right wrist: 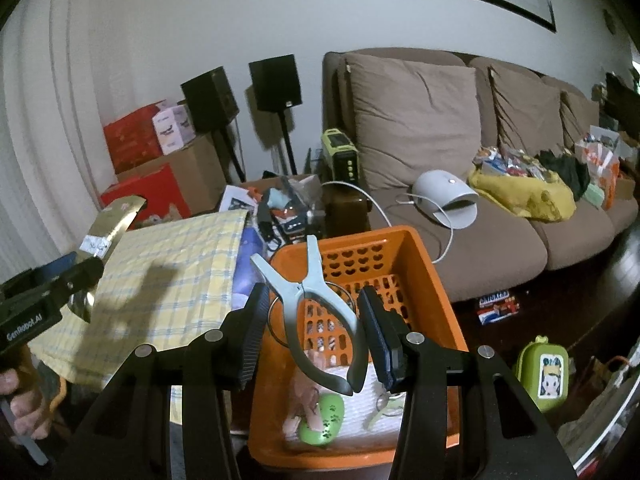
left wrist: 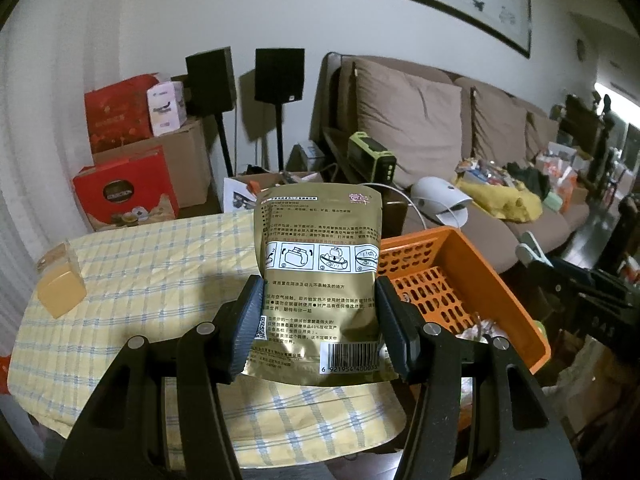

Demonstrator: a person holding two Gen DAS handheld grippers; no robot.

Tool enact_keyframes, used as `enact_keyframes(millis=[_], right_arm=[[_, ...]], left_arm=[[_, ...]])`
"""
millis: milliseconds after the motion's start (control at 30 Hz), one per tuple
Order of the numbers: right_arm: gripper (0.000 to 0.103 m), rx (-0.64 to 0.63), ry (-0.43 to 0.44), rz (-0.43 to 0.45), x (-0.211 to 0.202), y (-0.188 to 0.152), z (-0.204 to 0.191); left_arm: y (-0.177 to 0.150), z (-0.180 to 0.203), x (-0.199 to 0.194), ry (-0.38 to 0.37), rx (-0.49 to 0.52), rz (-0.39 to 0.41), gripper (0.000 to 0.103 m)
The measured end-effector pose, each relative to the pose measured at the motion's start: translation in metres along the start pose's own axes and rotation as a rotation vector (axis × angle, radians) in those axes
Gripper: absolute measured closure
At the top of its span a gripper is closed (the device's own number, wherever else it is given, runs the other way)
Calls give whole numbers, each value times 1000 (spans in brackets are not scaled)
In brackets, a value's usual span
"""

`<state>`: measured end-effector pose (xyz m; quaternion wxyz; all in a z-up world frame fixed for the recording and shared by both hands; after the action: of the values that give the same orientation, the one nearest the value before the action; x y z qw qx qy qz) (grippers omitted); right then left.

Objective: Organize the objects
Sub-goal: 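Move the grey clip in the right gripper over the orange basket, then lower the grey clip into the basket while the left gripper carries the pouch over it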

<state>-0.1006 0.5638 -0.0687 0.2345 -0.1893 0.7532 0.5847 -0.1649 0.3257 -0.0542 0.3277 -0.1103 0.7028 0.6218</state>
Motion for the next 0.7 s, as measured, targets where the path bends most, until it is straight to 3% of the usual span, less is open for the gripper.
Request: enact_keyframes(millis=[700], right_arm=[[56, 54, -51, -11, 0, -1, 34]], left_arm=[[7, 41, 15, -67, 36, -20, 50]])
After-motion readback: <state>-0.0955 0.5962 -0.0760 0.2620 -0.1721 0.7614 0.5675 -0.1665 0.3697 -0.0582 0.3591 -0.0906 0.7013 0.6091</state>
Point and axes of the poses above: each gripper's, at about its wrist camera, not at the fingertips, and x roughly the way its jaws point, z to its right, y to its top, the point moved 4 cm from there along x, roughly the way its jaws point, and after that the axes turned 4 degrees about x, right-handed, at the moved point
